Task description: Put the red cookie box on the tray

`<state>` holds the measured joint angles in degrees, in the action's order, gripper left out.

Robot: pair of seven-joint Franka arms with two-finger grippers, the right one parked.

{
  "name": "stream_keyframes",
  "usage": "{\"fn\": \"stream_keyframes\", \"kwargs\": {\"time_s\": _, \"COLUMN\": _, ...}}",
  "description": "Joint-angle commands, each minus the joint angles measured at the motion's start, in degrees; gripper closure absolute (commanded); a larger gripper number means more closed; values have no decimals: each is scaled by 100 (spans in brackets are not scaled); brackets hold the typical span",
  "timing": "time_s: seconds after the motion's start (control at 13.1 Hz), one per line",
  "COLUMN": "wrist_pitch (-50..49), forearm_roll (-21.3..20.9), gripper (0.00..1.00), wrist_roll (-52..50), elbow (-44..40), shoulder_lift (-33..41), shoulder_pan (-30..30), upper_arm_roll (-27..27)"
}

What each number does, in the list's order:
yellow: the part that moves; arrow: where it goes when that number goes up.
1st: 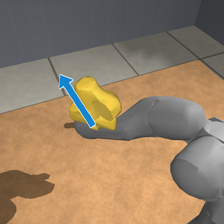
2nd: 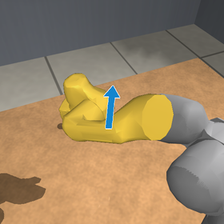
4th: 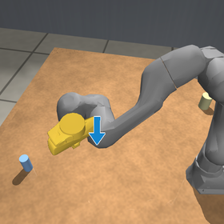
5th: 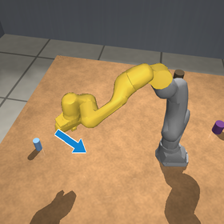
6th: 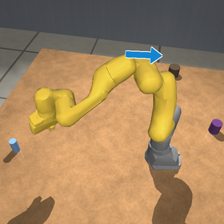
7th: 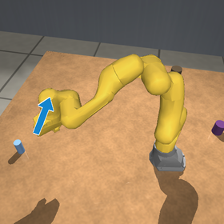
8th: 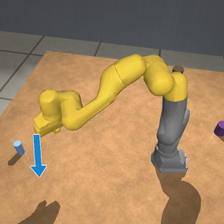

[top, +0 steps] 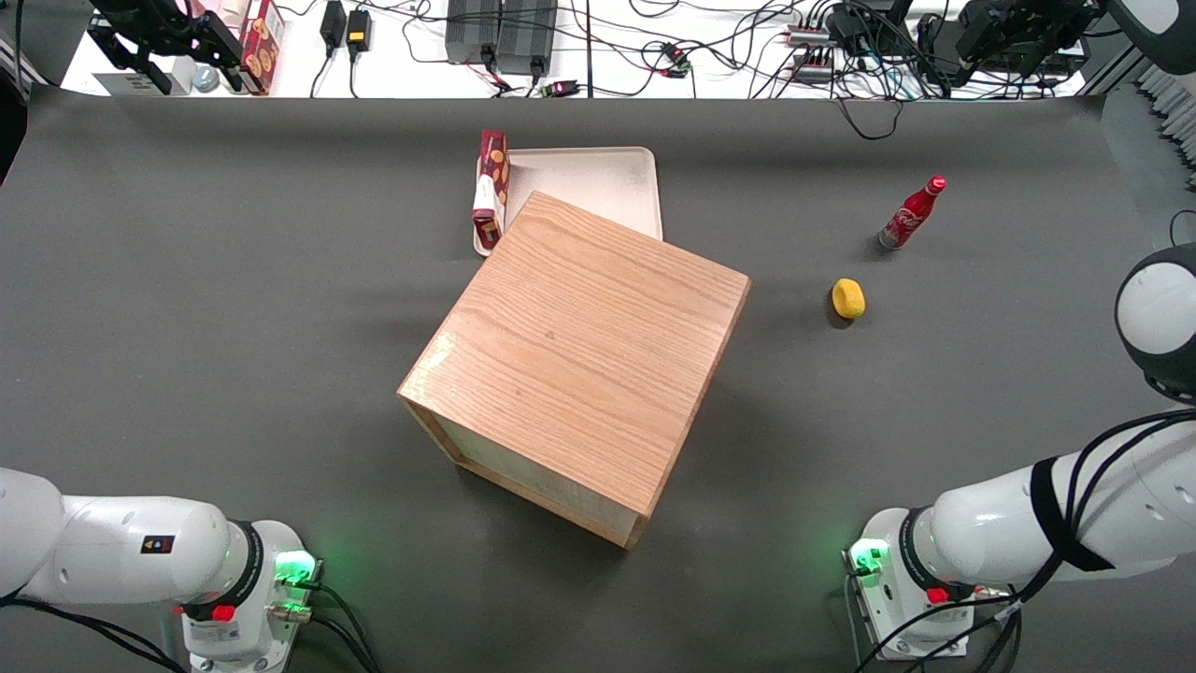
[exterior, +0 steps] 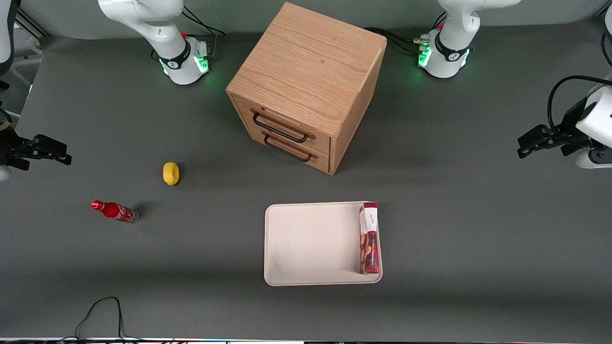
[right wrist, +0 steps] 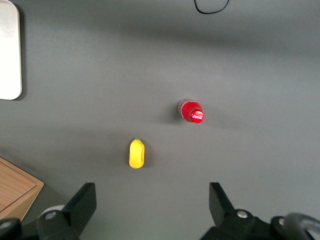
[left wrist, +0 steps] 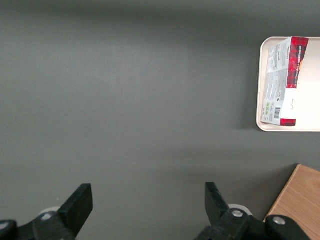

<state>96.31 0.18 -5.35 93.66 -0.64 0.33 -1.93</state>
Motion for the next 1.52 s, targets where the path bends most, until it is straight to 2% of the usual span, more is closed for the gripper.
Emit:
{"fn": "stream_keyframes", "kwargs": {"time_s": 0.0, "wrist_pitch": -663, "forearm_roll": 87, "gripper": 0, "wrist_roll": -71, "elbow": -513, "shoulder_lift": -137, "shoulder_pan": 117, "upper_arm_roll": 97}}
{"fn": "stream_keyframes", "kwargs": {"time_s": 1.07, "wrist_pitch": -798, "forearm_roll": 157, "gripper": 0, "wrist_roll": 193, "elbow": -594, "shoulder_lift": -235, "shoulder_pan": 73, "upper_arm_roll": 53}}
{"fn": "stream_keyframes", "kwargs": {"time_s": 1.45, "wrist_pitch": -851, "forearm_roll": 34, "gripper": 0, "wrist_roll": 421, "elbow": -551, "shoulder_lift": -235, "shoulder_pan": 73, "upper_arm_roll": 62}}
